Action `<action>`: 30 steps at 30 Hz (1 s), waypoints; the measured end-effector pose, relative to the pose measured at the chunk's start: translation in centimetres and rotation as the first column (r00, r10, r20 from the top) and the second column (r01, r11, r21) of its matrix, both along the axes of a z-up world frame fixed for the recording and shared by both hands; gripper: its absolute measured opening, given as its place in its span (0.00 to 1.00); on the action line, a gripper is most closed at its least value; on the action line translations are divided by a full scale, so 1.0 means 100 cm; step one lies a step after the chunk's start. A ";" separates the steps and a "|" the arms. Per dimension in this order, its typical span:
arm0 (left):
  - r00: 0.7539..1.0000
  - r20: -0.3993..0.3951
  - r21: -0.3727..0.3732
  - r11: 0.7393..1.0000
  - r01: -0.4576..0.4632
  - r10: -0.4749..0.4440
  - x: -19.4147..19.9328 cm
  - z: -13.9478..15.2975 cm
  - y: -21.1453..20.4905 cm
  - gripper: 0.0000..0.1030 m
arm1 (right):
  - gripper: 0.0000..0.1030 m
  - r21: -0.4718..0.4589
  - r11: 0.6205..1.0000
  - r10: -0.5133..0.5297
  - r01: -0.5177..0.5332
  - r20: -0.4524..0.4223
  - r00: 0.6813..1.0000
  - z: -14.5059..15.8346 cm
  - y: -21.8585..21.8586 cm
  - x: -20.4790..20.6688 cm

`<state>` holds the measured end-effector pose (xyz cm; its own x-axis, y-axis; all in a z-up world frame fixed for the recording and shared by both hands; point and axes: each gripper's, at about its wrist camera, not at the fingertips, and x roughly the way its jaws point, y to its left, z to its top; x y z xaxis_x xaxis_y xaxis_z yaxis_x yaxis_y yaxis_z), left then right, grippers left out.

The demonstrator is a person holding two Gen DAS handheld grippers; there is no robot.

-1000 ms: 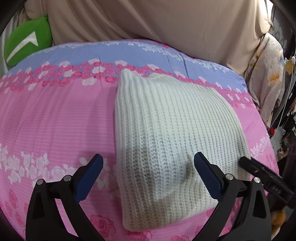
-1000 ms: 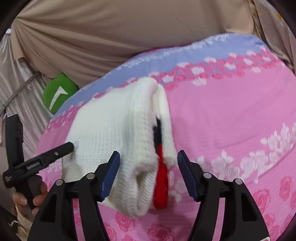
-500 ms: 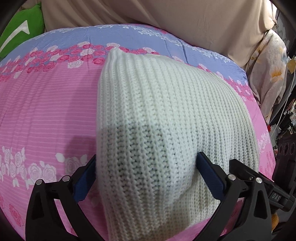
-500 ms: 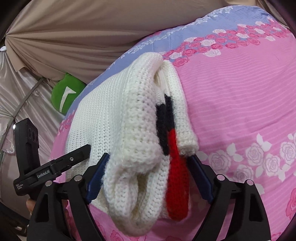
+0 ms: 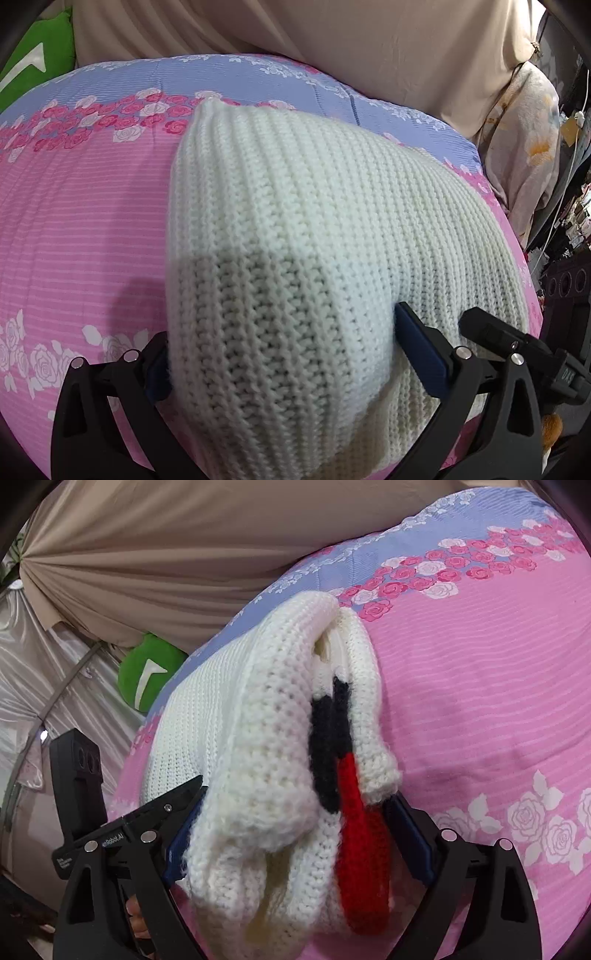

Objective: Fold small clothes

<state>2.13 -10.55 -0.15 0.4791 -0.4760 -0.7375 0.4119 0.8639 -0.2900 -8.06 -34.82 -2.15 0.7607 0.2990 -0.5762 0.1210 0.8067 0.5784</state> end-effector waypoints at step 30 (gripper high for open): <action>0.979 0.206 -0.012 1.000 0.001 0.001 0.139 0.093 0.166 0.65 | 0.51 -0.198 0.980 0.036 -0.020 0.078 0.996 0.068 0.114 0.175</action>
<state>16.08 6.09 9.19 0.6202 -0.4845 -0.6170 0.4638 0.8608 -0.2097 9.40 -23.39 4.60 0.8002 0.2075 -0.5627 0.0563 0.9081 0.4150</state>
